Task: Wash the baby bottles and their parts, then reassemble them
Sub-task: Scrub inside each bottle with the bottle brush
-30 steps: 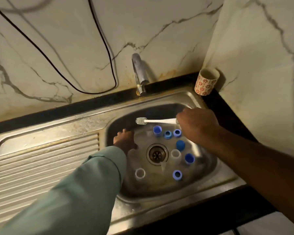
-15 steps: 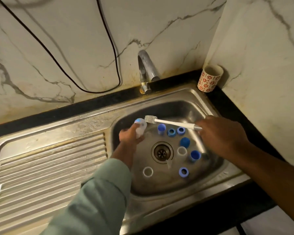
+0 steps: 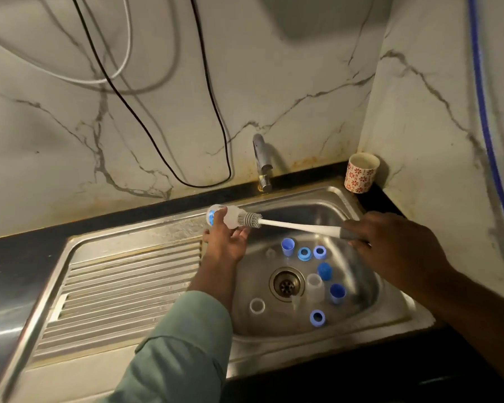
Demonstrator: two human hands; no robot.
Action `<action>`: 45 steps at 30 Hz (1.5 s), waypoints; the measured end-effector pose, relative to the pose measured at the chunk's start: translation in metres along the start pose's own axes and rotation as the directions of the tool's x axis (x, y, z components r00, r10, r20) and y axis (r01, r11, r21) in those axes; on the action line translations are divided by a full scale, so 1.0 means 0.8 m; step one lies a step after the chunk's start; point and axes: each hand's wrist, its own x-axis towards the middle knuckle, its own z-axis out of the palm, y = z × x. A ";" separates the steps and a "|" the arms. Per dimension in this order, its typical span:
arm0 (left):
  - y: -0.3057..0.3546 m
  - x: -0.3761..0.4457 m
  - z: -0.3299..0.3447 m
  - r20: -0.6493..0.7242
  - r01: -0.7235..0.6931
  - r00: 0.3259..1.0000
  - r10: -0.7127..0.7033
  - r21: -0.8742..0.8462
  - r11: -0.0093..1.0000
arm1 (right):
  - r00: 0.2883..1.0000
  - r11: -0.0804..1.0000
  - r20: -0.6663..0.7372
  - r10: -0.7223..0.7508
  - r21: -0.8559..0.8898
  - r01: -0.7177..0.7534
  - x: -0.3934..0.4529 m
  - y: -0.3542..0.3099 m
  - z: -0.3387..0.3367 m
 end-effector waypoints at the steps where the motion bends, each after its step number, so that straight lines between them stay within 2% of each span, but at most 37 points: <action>1: 0.000 -0.005 0.001 -0.003 -0.019 1.000 0.019 0.000 1.000 | 1.000 1.000 -0.023 -0.011 0.000 0.012 0.000 -0.001 -0.001; 6: -0.001 -0.030 0.002 0.040 -0.061 0.998 0.057 0.085 0.995 | 0.979 0.996 -0.204 -0.029 0.080 0.046 -0.004 0.004 0.001; 12: 0.003 -0.046 -0.006 0.101 -0.036 0.995 0.014 0.213 0.976 | 0.951 0.989 -0.299 -0.076 0.100 0.111 -0.001 -0.003 0.020; 14: 0.011 -0.051 -0.006 0.089 -0.014 0.996 -0.008 0.239 0.971 | 0.936 0.985 -0.329 -0.126 0.072 0.158 -0.002 -0.001 0.023; 18: 0.022 -0.055 -0.004 0.038 -0.092 0.996 0.085 0.286 0.954 | 0.907 0.969 -0.369 -0.204 0.054 0.240 0.000 -0.004 0.023; 19: 0.024 -0.056 -0.006 0.047 -0.098 0.995 0.088 0.288 0.953 | 0.914 0.971 -0.360 -0.188 0.075 0.229 0.002 -0.006 0.022; 20: 0.026 -0.057 -0.008 0.055 -0.101 0.995 0.089 0.280 0.955 | 0.954 0.971 -0.272 -0.125 0.163 0.174 0.006 -0.009 0.019; 21: 0.028 -0.057 -0.011 0.061 -0.103 0.994 0.090 0.268 0.958 | 0.993 0.942 -0.116 -0.027 0.330 0.064 0.010 -0.011 0.015; 22: 0.029 -0.057 -0.014 0.067 -0.102 0.994 0.087 0.255 0.962 | 0.995 0.851 0.094 0.034 0.519 -0.078 0.014 -0.013 0.010; 23: 0.030 -0.057 -0.016 0.078 -0.097 0.994 0.080 0.242 0.965 | 0.963 0.704 0.266 0.033 0.678 -0.212 0.019 -0.014 0.009; 24: 0.031 -0.056 -0.017 0.094 -0.094 0.993 0.074 0.228 0.969 | 0.945 0.620 0.326 0.000 0.742 -0.256 0.019 -0.015 0.010; 25: 0.033 -0.055 -0.017 0.109 -0.096 0.991 0.073 0.217 0.972 | 0.955 0.630 0.293 -0.031 0.748 -0.209 0.021 -0.015 0.012; 27: 0.036 -0.052 -0.015 0.121 -0.105 0.989 0.080 0.213 0.972 | 0.996 0.878 -0.015 -0.088 0.472 0.084 0.023 -0.013 0.021; 28: 0.038 -0.050 -0.015 0.120 -0.110 0.989 0.086 0.212 0.971 | 0.983 0.925 -0.114 -0.142 0.339 0.173 0.022 -0.013 0.022; 29: 0.039 -0.048 -0.016 0.121 -0.115 0.988 0.091 0.212 0.971 | 0.978 0.928 -0.147 -0.145 0.322 0.186 0.023 -0.015 0.023; 31: 0.042 -0.047 -0.017 0.148 -0.117 0.985 0.088 0.198 0.973 | 0.999 0.805 0.007 -0.033 0.592 0.023 0.026 -0.023 0.017; 32: 0.043 -0.047 -0.018 0.165 -0.113 0.983 0.082 0.185 0.976 | 0.991 0.724 0.130 -0.004 0.684 -0.087 0.028 -0.025 0.023; 33: 0.045 -0.048 -0.018 0.179 -0.106 0.981 0.076 0.168 0.980 | 0.969 0.634 0.247 0.003 0.749 -0.193 0.029 -0.027 0.030; 34: 0.046 -0.047 -0.018 0.188 -0.101 0.980 0.072 0.151 0.983 | 0.968 0.619 0.252 0.003 0.760 -0.200 0.030 -0.030 0.035; 35: 0.048 -0.046 -0.017 0.191 -0.100 0.979 0.073 0.135 0.986 | 0.986 0.652 0.164 0.026 0.745 -0.141 0.032 -0.030 0.038; 37: 0.053 -0.043 -0.015 0.195 -0.104 0.978 0.080 0.116 0.988 | 0.998 0.794 -0.059 0.033 0.608 0.010 0.029 -0.034 0.036; 38: 0.055 -0.042 -0.013 0.203 -0.112 0.975 0.086 0.121 0.986 | 0.996 0.822 -0.078 0.036 0.569 0.015 0.029 -0.037 0.031; 42: 0.062 -0.039 -0.011 0.186 -0.112 0.979 0.082 0.157 0.981 | 0.993 0.843 0.096 -0.075 0.538 0.012 0.037 -0.049 0.016; 44: 0.065 -0.038 -0.016 0.183 -0.094 0.981 0.069 0.131 0.987 | 0.979 0.777 0.181 -0.093 0.628 -0.042 0.044 -0.042 0.001; 45: 0.066 -0.037 -0.017 0.185 -0.084 0.981 0.062 0.116 0.990 | 0.974 0.712 0.214 -0.067 0.695 -0.104 0.047 -0.037 -0.005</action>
